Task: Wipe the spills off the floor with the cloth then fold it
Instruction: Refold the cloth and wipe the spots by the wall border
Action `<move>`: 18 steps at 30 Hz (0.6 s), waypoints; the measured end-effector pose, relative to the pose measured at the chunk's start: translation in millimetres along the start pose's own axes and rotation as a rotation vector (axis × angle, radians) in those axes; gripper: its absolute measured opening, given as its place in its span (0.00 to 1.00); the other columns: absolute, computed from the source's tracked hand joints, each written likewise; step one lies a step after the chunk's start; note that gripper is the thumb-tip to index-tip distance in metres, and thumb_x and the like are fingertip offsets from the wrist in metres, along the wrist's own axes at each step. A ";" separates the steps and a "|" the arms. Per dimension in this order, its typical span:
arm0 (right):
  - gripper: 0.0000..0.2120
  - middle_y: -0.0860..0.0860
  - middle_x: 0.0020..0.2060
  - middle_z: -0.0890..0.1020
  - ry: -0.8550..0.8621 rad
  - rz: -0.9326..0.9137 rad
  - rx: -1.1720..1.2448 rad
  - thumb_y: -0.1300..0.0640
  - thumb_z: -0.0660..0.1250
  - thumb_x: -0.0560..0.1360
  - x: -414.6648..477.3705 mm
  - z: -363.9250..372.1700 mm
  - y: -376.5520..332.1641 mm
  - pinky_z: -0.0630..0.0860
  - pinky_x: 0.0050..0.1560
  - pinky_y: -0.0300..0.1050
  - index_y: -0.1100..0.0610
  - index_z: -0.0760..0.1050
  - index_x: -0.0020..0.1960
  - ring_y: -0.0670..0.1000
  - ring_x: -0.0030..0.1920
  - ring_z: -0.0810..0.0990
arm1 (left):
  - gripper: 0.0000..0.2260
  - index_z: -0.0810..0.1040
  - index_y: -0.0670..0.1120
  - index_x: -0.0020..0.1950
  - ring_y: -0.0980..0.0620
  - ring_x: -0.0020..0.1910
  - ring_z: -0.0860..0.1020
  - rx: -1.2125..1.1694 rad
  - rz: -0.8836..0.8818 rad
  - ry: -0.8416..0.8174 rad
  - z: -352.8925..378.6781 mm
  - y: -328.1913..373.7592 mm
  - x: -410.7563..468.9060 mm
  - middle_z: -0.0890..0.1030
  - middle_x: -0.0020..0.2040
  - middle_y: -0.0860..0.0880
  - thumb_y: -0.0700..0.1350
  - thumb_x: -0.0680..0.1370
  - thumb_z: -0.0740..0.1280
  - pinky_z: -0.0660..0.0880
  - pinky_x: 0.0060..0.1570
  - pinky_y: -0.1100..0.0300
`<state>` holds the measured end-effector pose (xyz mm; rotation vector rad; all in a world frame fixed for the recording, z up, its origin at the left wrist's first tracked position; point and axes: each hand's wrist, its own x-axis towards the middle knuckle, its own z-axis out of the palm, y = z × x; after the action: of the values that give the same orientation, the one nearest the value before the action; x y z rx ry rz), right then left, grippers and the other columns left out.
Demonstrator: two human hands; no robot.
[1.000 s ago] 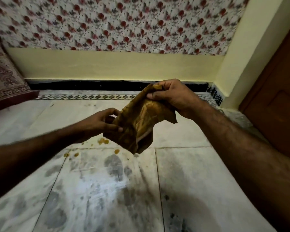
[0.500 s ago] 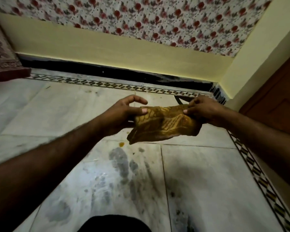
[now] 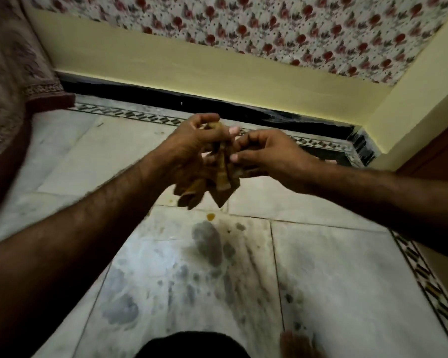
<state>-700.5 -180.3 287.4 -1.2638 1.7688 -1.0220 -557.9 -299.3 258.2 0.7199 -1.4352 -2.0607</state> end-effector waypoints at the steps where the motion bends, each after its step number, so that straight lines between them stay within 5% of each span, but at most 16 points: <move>1: 0.08 0.61 0.48 0.86 -0.019 -0.023 0.008 0.67 0.69 0.78 8.1 1.4 -3.3 0.85 0.47 0.48 0.68 0.79 0.56 0.56 0.46 0.87 | 0.32 0.71 0.49 0.69 0.47 0.54 0.84 0.013 0.006 0.012 -6.8 -0.4 -5.9 0.83 0.58 0.46 0.40 0.67 0.79 0.81 0.47 0.50; 6: 0.07 0.54 0.41 0.81 -0.027 -0.049 0.049 0.64 0.62 0.82 31.8 6.1 -5.0 0.82 0.50 0.53 0.60 0.78 0.51 0.52 0.43 0.81 | 0.38 0.64 0.50 0.75 0.45 0.51 0.85 0.134 -0.001 0.069 -24.3 -14.5 -22.2 0.83 0.53 0.42 0.24 0.71 0.70 0.83 0.49 0.52; 9: 0.07 0.55 0.45 0.78 -0.024 0.005 0.133 0.59 0.58 0.84 39.2 -6.1 5.8 0.84 0.52 0.57 0.58 0.75 0.54 0.56 0.47 0.81 | 0.31 0.68 0.48 0.74 0.50 0.43 0.85 0.320 -0.033 0.123 -35.5 -17.4 -24.3 0.85 0.43 0.46 0.27 0.74 0.68 0.80 0.41 0.58; 13: 0.07 0.54 0.42 0.80 -0.029 0.048 0.166 0.59 0.59 0.84 44.6 -31.2 25.6 0.84 0.43 0.50 0.58 0.76 0.53 0.53 0.43 0.83 | 0.20 0.75 0.48 0.67 0.52 0.39 0.85 0.533 -0.097 0.109 -54.2 -12.3 -23.4 0.86 0.44 0.48 0.34 0.77 0.69 0.80 0.36 0.59; 18: 0.07 0.52 0.39 0.82 -0.127 0.022 0.173 0.63 0.62 0.82 45.2 -55.0 60.2 0.82 0.40 0.44 0.59 0.79 0.53 0.48 0.39 0.83 | 0.13 0.80 0.43 0.61 0.45 0.47 0.85 0.623 -0.238 -0.029 -75.3 -14.4 -15.8 0.85 0.49 0.40 0.33 0.78 0.66 0.81 0.42 0.56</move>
<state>-784.1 -201.0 251.8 -1.1725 1.5609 -1.0354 -496.8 -334.5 224.3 1.1513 -2.1265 -1.7806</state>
